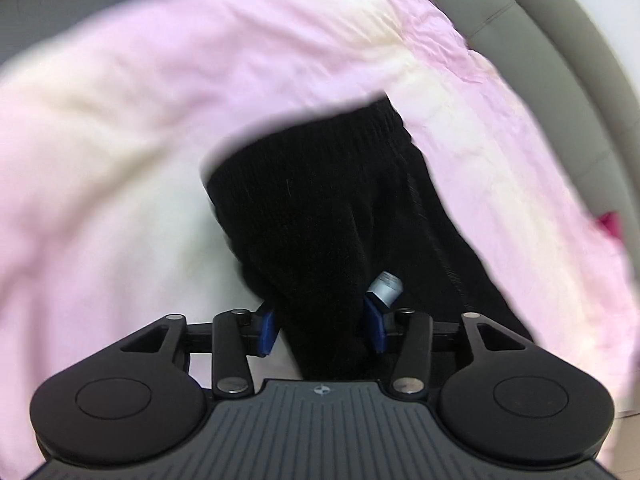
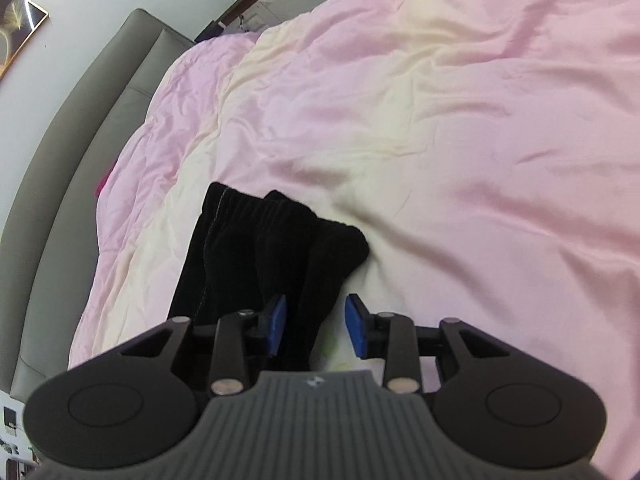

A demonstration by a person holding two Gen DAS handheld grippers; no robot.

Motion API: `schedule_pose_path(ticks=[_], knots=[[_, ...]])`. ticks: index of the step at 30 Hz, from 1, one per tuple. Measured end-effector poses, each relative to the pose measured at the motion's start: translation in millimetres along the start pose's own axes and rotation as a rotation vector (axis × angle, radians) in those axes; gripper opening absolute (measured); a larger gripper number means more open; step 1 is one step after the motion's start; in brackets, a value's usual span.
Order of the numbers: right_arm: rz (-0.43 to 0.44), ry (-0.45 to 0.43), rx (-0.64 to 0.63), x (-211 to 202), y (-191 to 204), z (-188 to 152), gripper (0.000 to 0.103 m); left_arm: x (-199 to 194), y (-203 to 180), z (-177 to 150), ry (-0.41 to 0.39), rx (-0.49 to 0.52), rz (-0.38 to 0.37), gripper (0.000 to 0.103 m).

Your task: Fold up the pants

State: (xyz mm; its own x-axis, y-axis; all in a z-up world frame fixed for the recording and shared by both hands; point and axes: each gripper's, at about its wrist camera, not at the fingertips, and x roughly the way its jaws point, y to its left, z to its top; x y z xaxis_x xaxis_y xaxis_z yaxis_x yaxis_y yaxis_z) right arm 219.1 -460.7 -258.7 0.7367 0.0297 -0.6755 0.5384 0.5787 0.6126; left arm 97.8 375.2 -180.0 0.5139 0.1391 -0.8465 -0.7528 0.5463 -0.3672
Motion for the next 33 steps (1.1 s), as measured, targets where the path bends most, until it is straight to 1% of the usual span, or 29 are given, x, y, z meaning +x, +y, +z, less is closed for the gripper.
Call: schedule_pose_path(ticks=[1, 2, 3, 4, 5, 6, 7, 8, 10, 12, 13, 17, 20, 21, 23, 25, 26, 27, 29, 33], knots=[[0.006, -0.01, 0.022, -0.9, -3.3, 2.0, 0.03, -5.3, 1.6, 2.6, -0.003, 0.023, 0.017, 0.062], [0.012, -0.019, 0.044, -0.8, -5.6, 3.6, 0.03, -12.6, 3.7, 4.5, -0.031, 0.031, 0.024, 0.063], [0.022, -0.025, 0.061, 0.1, -7.5, 4.8, 0.03, -24.1, 1.6, 6.1, -0.098, 0.058, 0.078, 0.063], [0.033, -0.027, 0.074, 0.9, -9.5, 5.6, 0.03, -35.2, -9.7, 8.6, -0.176, 0.105, 0.169, 0.065], [0.042, -0.029, 0.084, 1.0, -11.1, 5.9, 0.03, -44.1, -18.4, 9.2, -0.237, 0.151, 0.233, 0.073], [0.05, -0.031, 0.089, 3.3, -10.8, 6.5, 0.03, -53.3, -25.6, 8.3, -0.288, 0.192, 0.261, 0.08], [0.055, -0.034, 0.09, 5.2, -10.5, 6.9, 0.03, -59.0, -34.0, 5.9, -0.322, 0.227, 0.256, 0.083], [0.058, -0.039, 0.089, 8.6, -7.8, 7.2, 0.03, -62.8, -42.8, 1.9, -0.336, 0.258, 0.235, 0.085], [0.074, -0.046, 0.076, 15.0, -3.2, 8.5, 0.03, -62.3, -64.3, -9.7, -0.325, 0.315, 0.178, 0.085], [0.079, -0.061, 0.049, 17.5, 1.2, 9.6, 0.03, -56.1, -88.3, -29.7, -0.294, 0.37, 0.109, 0.085], [0.08, -0.072, 0.034, 17.7, 3.1, 10.4, 0.03, -46.5, -104.8, -41.9, -0.271, 0.404, 0.077, 0.085], [0.103, -0.13, -0.001, 18.5, 6.4, 17.2, 0.03, -19.2, -164.1, -103.5, -0.173, 0.559, -0.021, 0.085], [0.136, -0.118, 0.023, 24.9, 1.6, 20.7, 0.03, 3.7, -205.8, -148.4, -0.092, 0.655, -0.102, 0.085], [0.146, -0.097, 0.038, 29.5, -0.2, 21.1, 0.03, 10.8, -218.3, -162.0, -0.064, 0.687, -0.113, 0.085], [0.146, -0.052, 0.064, 38.3, -4.2, 19.8, 0.029, 28.5, -241.8, -185.6, -0.01, 0.751, -0.095, 0.085], [0.156, -0.019, 0.086, 46.0, -7.4, 18.6, 0.028, 44.3, -258.7, -201.8, 0.02, 0.788, -0.082, 0.085], [0.169, -0.01, 0.086, 48.0, -7.6, 19.0, 0.024, 48.4, -264.0, -208.0, 0.029, 0.79, -0.084, 0.085], [0.174, -0.009, 0.071, 48.3, -6.2, 19.6, 0.019, 51.3, -267.9, -212.9, 0.038, 0.785, -0.09, 0.085], [0.174, -0.011, 0.031, 49.1, -1.0, 20.7, 0.012, 52.8, -273.3, -219.5, 0.053, 0.766, -0.109, 0.085], [0.197, -0.045, 0.054, 43.2, -1.5, 22.9, 0.005, 45.6, -283.9, -235.7, 0.049, 0.767, -0.129, 0.085]])
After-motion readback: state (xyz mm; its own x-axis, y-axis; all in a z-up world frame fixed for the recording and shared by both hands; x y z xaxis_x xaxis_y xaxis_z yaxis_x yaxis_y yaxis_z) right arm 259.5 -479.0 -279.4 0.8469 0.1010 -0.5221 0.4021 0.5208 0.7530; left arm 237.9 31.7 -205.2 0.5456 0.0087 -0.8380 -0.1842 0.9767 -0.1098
